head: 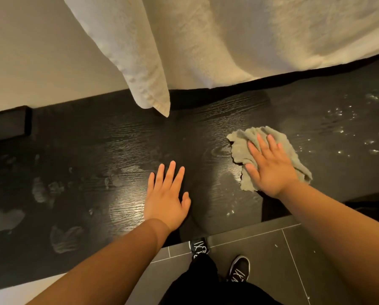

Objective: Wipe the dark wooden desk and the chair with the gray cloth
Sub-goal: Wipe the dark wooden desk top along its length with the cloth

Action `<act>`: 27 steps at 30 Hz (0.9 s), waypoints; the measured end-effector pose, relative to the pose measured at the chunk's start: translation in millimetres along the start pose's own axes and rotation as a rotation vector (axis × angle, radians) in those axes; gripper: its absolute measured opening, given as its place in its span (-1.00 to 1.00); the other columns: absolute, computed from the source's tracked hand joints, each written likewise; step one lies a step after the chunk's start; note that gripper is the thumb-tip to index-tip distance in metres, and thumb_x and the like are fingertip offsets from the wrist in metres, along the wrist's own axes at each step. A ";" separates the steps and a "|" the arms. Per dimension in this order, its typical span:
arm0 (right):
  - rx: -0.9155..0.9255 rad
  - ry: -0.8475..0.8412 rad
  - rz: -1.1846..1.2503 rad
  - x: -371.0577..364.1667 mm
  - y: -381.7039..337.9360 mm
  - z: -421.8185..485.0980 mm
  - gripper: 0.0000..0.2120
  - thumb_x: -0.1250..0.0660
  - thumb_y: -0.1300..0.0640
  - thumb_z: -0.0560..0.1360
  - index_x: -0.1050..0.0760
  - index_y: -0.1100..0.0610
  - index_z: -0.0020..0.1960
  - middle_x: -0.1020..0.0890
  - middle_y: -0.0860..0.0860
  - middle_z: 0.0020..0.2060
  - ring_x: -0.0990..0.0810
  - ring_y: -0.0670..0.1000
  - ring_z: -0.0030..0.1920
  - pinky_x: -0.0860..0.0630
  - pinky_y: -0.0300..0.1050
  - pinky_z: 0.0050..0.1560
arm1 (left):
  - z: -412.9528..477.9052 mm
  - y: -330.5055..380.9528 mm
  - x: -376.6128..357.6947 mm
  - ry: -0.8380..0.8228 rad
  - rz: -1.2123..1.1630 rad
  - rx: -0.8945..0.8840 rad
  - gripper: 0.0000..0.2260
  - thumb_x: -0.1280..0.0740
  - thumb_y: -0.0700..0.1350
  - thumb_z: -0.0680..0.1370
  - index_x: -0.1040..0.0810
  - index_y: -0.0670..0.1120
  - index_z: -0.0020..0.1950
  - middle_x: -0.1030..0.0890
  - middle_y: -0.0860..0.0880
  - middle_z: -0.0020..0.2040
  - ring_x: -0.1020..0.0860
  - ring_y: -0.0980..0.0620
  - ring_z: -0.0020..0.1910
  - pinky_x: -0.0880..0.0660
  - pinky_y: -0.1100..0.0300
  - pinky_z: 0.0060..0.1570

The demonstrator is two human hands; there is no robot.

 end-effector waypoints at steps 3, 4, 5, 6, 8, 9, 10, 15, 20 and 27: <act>-0.031 -0.001 0.056 -4.0 -37.9 -11.3 -0.24 0.31 -0.32 0.65 0.03 0.09 0.70 0.13 0.10 0.70 0.23 0.16 0.68 0.16 0.17 0.67 | -0.4 -0.1 0.1 0.011 0.004 0.001 -0.35 -0.08 0.18 0.63 -0.07 0.09 0.72 0.02 -0.03 0.74 0.07 -0.16 0.71 0.07 -0.19 0.65; 0.015 0.000 0.049 -8.8 -52.7 -18.9 -0.26 0.31 -0.30 0.67 -0.01 0.10 0.70 0.10 0.11 0.70 0.21 0.16 0.69 0.13 0.19 0.67 | -1.0 0.1 -0.1 0.014 0.007 0.000 -0.35 -0.08 0.18 0.63 -0.07 0.08 0.72 0.01 -0.03 0.74 0.07 -0.16 0.70 0.06 -0.19 0.65; 0.081 0.005 0.033 -14.0 -66.9 -27.2 -0.28 0.29 -0.27 0.68 -0.08 0.11 0.69 0.06 0.12 0.70 0.19 0.16 0.69 0.09 0.21 0.67 | -1.0 0.2 -0.6 0.017 0.006 0.001 -0.35 -0.09 0.18 0.63 -0.07 0.08 0.72 0.01 -0.03 0.73 0.07 -0.16 0.70 0.06 -0.19 0.65; 0.149 -0.002 0.022 -19.6 -77.8 -34.5 -0.31 0.25 -0.24 0.70 -0.14 0.12 0.67 0.03 0.12 0.70 0.16 0.15 0.69 0.05 0.22 0.66 | -0.5 -0.2 -0.9 0.021 0.002 0.002 -0.35 -0.08 0.18 0.63 -0.08 0.08 0.72 0.00 -0.03 0.73 0.07 -0.16 0.70 0.06 -0.19 0.65; 0.264 -0.010 0.012 -24.6 -81.9 -43.2 -0.36 0.17 -0.20 0.72 -0.23 0.10 0.65 0.01 0.08 0.70 0.14 0.12 0.70 0.03 0.20 0.67 | -0.4 -0.3 -1.0 0.028 -0.001 0.002 -0.35 -0.06 0.18 0.63 -0.09 0.08 0.72 -0.01 -0.03 0.73 0.06 -0.16 0.70 0.06 -0.19 0.65; 0.288 -0.012 0.004 -23.6 -75.2 -43.6 -0.37 0.15 -0.20 0.73 -0.24 0.08 0.65 0.01 0.06 0.70 0.14 0.10 0.70 0.05 0.17 0.67 | -0.8 0.3 -1.1 0.034 0.004 0.010 -0.36 -0.03 0.19 0.62 -0.10 0.08 0.72 -0.02 -0.04 0.73 0.05 -0.16 0.70 0.06 -0.19 0.65; 0.288 -0.012 -0.008 -21.2 -65.0 -43.0 -0.37 0.15 -0.21 0.72 -0.23 0.07 0.66 0.01 0.04 0.70 0.14 0.08 0.70 0.08 0.14 0.67 | -2.5 1.3 -1.4 0.036 0.011 0.030 -0.36 -0.02 0.19 0.62 -0.11 0.08 0.71 -0.04 -0.05 0.73 0.03 -0.17 0.70 0.05 -0.19 0.65; 0.111 0.009 -0.044 -11.7 -23.0 -44.4 -0.30 0.20 -0.24 0.67 -0.16 0.08 0.69 -0.01 0.07 0.70 0.10 0.12 0.70 0.12 0.12 0.67 | -44.1 12.5 -12.1 0.027 0.025 0.165 -0.34 0.02 0.24 0.62 -0.07 0.08 0.72 -0.02 -0.09 0.73 0.03 -0.25 0.69 0.02 -0.24 0.64; 0.100 -0.021 0.005 -18.6 -88.9 -68.9 -0.28 0.31 -0.18 0.62 0.07 0.08 0.72 0.16 0.11 0.70 0.23 0.19 0.68 0.20 0.17 0.66 | -62.6 9.2 -14.8 -0.002 0.066 0.134 -0.34 0.06 0.26 0.64 0.00 0.10 0.73 0.05 -0.08 0.74 0.08 -0.23 0.70 0.03 -0.25 0.64; 0.409 -0.073 -0.047 -33.8 -104.0 -83.2 -0.32 0.27 -0.23 0.67 -0.02 0.04 0.71 0.18 0.03 0.69 0.27 0.07 0.68 0.25 0.08 0.66 | -61.3 6.8 -19.1 0.055 0.050 0.131 -0.35 0.04 0.26 0.64 -0.02 0.11 0.72 0.04 -0.05 0.74 0.09 -0.19 0.70 0.05 -0.22 0.65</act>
Point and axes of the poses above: each hand's wrist, its own z-axis towards the middle knuckle, its own x-axis out of the back of the hand, y = z × x, the point moved 2 cm from there along z, towards the middle knuckle
